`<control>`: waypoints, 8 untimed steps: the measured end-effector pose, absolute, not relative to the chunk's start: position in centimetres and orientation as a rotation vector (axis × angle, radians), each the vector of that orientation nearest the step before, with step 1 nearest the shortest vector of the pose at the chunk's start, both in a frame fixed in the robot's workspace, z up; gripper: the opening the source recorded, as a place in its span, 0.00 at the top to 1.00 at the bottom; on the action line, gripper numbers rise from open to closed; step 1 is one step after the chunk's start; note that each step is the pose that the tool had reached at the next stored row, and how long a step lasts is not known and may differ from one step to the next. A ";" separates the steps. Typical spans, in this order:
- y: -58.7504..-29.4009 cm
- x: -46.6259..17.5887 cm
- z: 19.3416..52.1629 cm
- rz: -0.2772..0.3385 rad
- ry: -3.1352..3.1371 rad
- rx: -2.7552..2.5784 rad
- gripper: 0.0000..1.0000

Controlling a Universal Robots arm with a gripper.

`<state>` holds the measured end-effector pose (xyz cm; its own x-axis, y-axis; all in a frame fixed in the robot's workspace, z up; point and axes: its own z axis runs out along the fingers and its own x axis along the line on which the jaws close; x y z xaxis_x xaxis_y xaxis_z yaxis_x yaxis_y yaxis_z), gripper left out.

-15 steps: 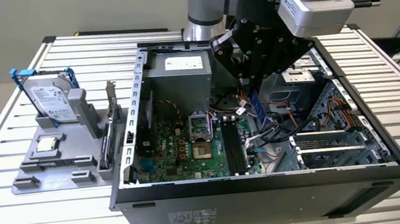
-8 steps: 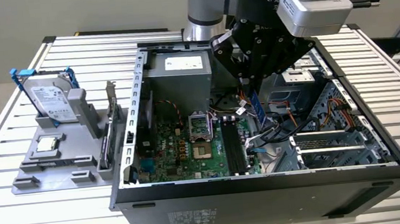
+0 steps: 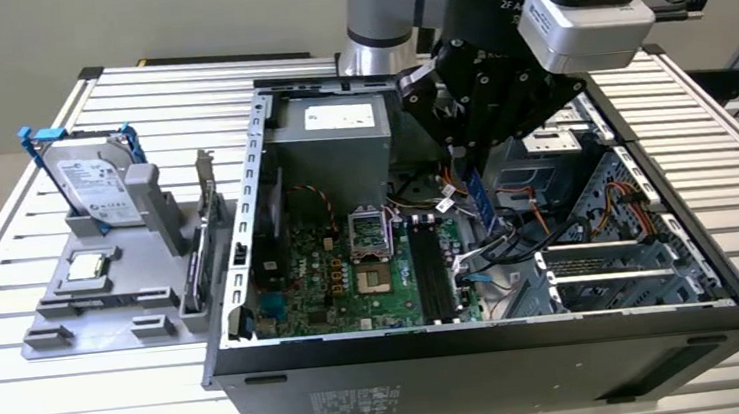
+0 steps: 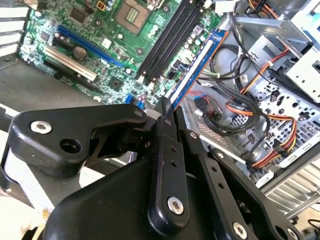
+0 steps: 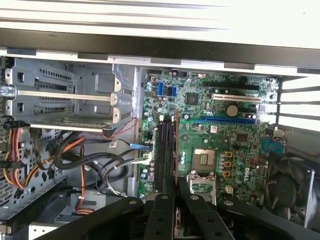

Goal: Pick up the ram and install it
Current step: 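Pick up the ram and move it above insertion slot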

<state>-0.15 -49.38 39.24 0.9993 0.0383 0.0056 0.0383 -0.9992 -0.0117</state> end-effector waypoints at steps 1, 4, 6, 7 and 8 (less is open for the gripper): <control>-49.3 0.0 39.1 -0.008 -0.059 -3.129 1.00; -48.9 0.5 38.7 -0.006 -0.055 -3.130 1.00; -48.7 0.8 38.3 -0.005 -0.053 -3.130 1.00; -48.6 0.9 38.2 -0.005 -0.053 -3.131 1.00; -48.4 1.0 38.1 -0.004 -0.052 -3.131 1.00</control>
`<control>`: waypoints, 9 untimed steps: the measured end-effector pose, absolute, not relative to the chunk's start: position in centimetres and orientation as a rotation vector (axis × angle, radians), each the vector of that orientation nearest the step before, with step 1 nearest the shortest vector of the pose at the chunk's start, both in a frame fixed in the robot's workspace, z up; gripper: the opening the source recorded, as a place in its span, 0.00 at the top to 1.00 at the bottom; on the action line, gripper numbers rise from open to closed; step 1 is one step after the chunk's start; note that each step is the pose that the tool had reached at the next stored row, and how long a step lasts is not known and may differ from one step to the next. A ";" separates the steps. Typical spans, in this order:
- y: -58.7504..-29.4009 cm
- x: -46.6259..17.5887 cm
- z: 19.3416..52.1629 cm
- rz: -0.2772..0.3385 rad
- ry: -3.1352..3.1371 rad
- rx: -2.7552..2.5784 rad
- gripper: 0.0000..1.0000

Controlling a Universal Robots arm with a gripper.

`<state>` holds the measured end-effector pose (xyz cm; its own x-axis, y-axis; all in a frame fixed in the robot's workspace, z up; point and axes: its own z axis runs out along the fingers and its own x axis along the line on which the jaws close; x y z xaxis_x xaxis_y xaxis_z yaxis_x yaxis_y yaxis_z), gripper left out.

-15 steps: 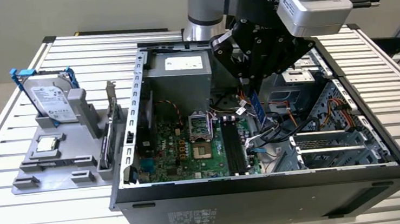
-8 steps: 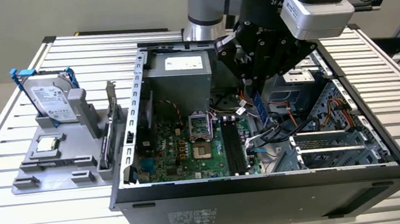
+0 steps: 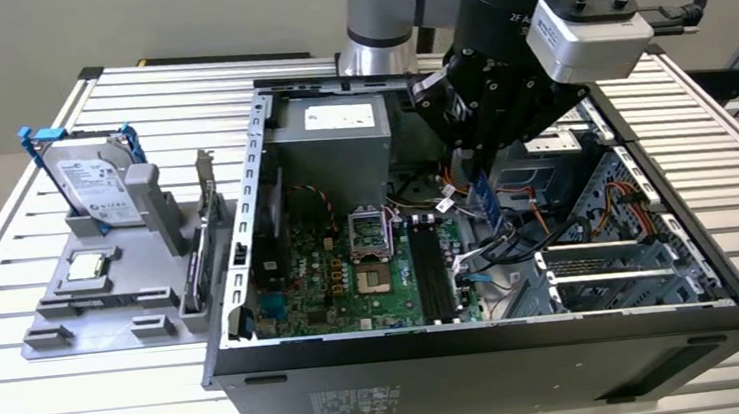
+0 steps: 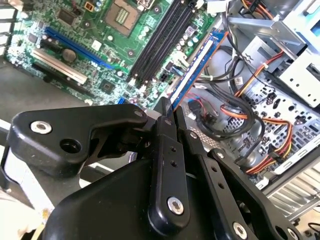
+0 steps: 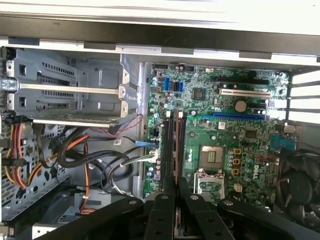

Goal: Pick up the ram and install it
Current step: 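Pick up the ram and move it above insertion slot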

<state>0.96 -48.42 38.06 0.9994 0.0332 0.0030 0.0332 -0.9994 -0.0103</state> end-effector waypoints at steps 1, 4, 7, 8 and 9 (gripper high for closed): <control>-48.3 1.1 37.9 -0.004 -0.051 -3.131 1.00; -47.8 1.3 37.5 -0.004 -0.049 -3.132 1.00; -47.3 1.5 37.2 -0.004 -0.047 -3.132 1.00; -47.2 1.6 37.1 -0.004 -0.046 -3.132 1.00; -47.1 1.7 37.1 -0.004 -0.046 -3.132 1.00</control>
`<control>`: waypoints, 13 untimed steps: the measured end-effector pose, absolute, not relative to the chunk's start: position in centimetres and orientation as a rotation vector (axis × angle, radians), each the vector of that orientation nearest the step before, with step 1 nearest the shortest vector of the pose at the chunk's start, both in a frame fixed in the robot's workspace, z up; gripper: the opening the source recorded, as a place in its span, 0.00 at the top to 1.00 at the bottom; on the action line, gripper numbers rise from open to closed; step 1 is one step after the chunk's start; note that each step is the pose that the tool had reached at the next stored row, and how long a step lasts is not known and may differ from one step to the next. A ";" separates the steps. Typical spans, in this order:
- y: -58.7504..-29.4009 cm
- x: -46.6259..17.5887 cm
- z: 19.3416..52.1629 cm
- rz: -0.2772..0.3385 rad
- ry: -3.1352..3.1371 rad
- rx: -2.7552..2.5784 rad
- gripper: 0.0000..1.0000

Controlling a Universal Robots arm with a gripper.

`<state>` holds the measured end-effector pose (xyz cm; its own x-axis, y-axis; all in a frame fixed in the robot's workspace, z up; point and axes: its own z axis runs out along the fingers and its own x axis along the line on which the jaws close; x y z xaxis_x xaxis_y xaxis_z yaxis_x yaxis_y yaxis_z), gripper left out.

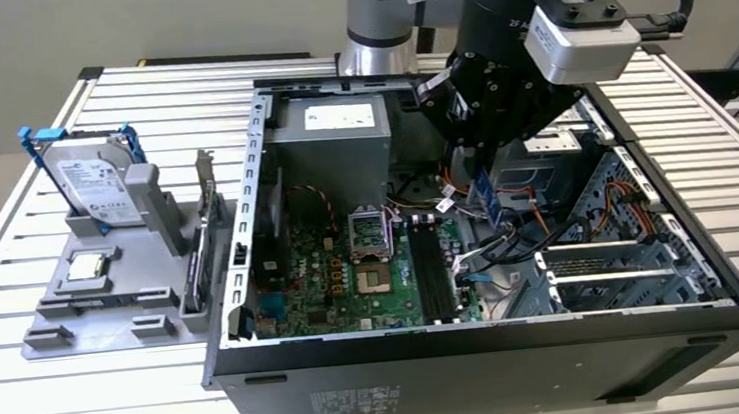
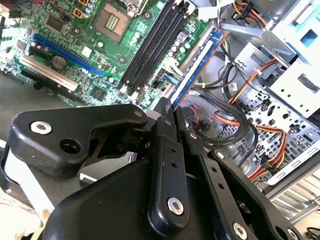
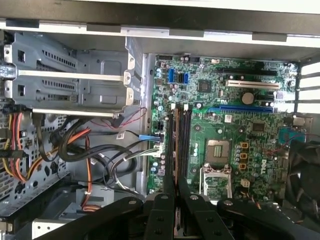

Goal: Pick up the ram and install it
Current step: 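Pick up the ram and move it above insertion slot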

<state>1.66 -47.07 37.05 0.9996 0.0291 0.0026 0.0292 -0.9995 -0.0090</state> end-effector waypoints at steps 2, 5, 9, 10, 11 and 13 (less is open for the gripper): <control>-47.0 1.7 37.0 -0.004 -0.045 -3.132 1.00; -47.0 1.8 37.0 -0.004 -0.045 -3.132 1.00; -47.0 1.8 36.9 -0.004 -0.045 -3.132 1.00; -47.0 1.8 36.9 -0.004 -0.045 -3.133 1.00; -47.0 1.8 36.8 -0.004 -0.046 -3.133 1.00; -47.0 1.8 36.7 -0.004 -0.046 -3.133 1.00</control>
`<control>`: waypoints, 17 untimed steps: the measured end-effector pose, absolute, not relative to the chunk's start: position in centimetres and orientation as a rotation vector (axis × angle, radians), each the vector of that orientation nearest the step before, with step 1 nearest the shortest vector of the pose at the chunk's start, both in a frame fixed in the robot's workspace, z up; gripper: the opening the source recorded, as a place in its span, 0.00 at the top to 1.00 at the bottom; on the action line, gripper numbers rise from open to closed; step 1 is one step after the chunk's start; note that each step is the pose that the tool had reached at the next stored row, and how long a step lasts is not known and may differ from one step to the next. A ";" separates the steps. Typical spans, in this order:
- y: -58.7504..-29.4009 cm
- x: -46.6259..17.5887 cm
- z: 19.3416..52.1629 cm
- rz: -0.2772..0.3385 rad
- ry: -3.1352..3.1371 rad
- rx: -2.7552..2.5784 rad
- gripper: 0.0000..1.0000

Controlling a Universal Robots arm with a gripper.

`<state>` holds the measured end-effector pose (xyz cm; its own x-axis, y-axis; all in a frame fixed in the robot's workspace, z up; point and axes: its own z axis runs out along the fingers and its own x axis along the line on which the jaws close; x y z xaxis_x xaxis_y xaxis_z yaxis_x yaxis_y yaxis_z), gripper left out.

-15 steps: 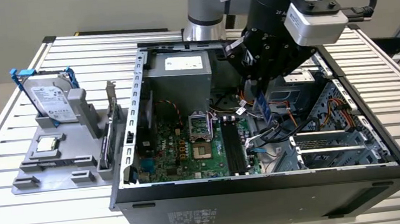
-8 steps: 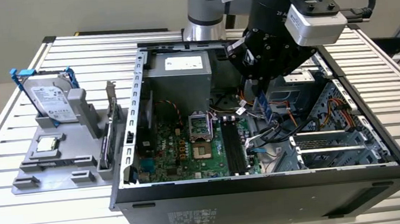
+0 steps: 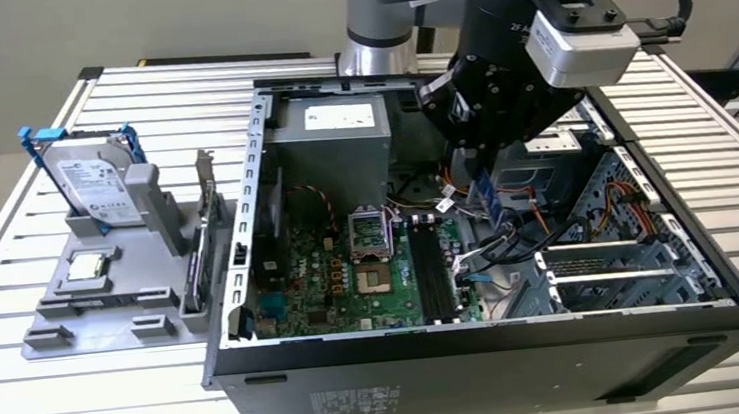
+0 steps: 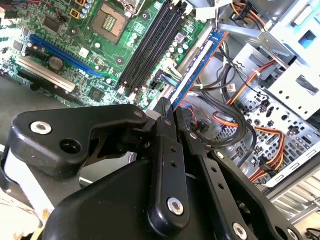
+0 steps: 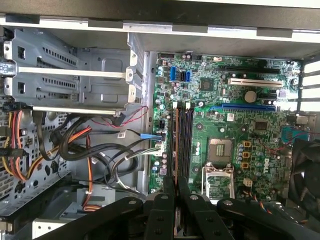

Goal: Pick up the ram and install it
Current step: 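Pick up the ram and move it above insertion slot, then insert the ram into the slot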

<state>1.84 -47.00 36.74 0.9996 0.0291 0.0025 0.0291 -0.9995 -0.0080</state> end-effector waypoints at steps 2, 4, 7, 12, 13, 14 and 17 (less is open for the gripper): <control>-47.0 1.8 36.6 -0.004 -0.046 -3.133 1.00; -46.9 1.8 36.5 -0.004 -0.046 -3.134 1.00; -46.8 1.8 36.3 -0.004 -0.046 -3.135 1.00; -46.6 1.8 36.0 -0.004 -0.045 -3.137 1.00; -46.6 1.8 35.9 -0.004 -0.045 -3.138 1.00; -46.6 1.8 35.9 -0.004 -0.045 -3.139 1.00; -46.5 1.8 35.7 -0.004 -0.045 -3.140 1.00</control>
